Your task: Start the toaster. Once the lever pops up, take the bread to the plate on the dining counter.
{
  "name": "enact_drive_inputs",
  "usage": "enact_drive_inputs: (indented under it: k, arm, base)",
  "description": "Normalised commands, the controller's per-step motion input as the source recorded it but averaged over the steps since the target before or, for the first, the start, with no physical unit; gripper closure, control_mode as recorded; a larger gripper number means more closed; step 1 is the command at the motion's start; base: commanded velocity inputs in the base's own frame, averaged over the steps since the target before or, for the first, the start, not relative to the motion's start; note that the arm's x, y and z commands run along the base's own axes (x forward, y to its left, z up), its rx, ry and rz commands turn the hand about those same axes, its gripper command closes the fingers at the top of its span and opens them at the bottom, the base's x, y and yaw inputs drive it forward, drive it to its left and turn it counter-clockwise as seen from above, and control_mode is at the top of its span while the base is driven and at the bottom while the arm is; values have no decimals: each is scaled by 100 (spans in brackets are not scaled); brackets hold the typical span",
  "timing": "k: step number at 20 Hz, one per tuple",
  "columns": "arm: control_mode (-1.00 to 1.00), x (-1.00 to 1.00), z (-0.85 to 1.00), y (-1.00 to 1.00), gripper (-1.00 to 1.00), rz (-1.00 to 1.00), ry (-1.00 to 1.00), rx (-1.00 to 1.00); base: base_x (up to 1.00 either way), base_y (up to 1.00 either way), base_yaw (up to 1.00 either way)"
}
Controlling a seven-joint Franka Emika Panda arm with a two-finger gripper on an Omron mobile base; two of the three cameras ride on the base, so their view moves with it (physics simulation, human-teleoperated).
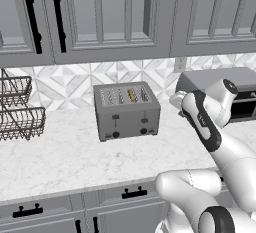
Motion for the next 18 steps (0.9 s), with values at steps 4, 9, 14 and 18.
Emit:
enact_drive_inputs:
  k: [4,9,14,18]
  arm:
    - [-100,0,0,0,100,0,0,0]
    - [-100,0,0,0,100,0,0,0]
    - [-100,0,0,0,100,0,0,0]
    - [-100,0,0,0,100,0,0,0]
  base:
    - [0,0,0]
    - [0,0,0]
    - [0,0,0]
    - [0,0,0]
